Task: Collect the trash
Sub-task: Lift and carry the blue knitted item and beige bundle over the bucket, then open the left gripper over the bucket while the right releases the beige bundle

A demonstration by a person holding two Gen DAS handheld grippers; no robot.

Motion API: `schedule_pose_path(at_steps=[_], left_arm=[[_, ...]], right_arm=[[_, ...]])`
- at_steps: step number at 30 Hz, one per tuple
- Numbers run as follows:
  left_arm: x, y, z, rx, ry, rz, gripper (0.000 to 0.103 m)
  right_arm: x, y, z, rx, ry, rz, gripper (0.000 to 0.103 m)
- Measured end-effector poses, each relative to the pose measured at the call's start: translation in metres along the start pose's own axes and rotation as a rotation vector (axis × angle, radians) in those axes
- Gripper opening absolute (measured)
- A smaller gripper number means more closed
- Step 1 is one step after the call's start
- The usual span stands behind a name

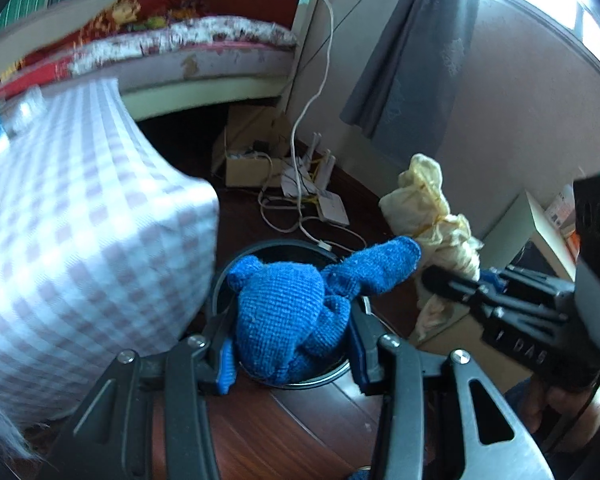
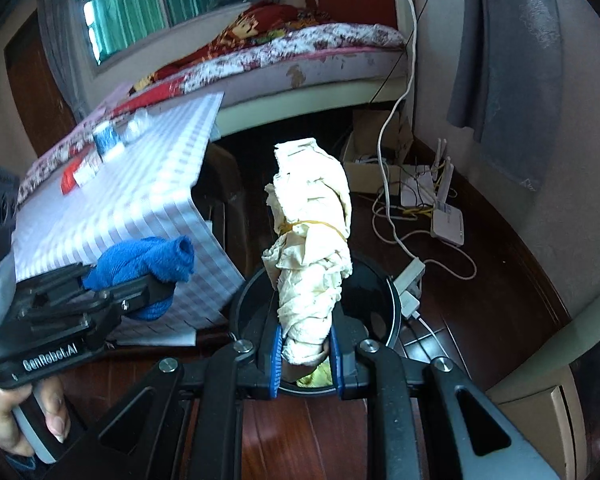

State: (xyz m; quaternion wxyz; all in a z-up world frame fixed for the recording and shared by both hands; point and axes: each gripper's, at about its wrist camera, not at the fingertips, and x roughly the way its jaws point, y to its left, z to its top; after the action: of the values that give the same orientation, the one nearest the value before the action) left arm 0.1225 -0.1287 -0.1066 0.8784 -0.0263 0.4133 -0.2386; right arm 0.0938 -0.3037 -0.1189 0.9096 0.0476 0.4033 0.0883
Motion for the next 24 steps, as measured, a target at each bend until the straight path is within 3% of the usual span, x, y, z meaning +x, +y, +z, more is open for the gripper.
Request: schedule_pose_path(at_steps=[15, 18, 19, 20, 22, 24], left_arm=[[0.078, -0.001, -0.007, 0.003, 0.172, 0.002, 0.046], [0.091, 0.007, -0.003, -0.013, 0.206, -0.016, 0.052], [0.097, 0.01, -0.004, -0.038, 0.22, -0.052, 0.06], [0.1, 0.013, -0.006, -0.051, 0.222, -0.059, 0.074], [0.104, 0.02, -0.012, -0.071, 0.24, 0.022, 0.088], [0.101, 0.027, -0.019, -0.086, 0.241, 0.052, 0.092]], right_arm=[[0.081, -0.021, -0.014, -0.078, 0.175, 0.048, 0.02], [0.099, -0.024, -0.016, -0.088, 0.214, 0.061, 0.023], [0.106, -0.027, -0.019, -0.079, 0.235, 0.051, 0.036], [0.112, -0.032, -0.021, -0.058, 0.256, 0.036, 0.063], [0.118, -0.043, -0.03, -0.022, 0.267, 0.008, 0.09], [0.119, -0.05, -0.037, 0.005, 0.28, -0.012, 0.09]])
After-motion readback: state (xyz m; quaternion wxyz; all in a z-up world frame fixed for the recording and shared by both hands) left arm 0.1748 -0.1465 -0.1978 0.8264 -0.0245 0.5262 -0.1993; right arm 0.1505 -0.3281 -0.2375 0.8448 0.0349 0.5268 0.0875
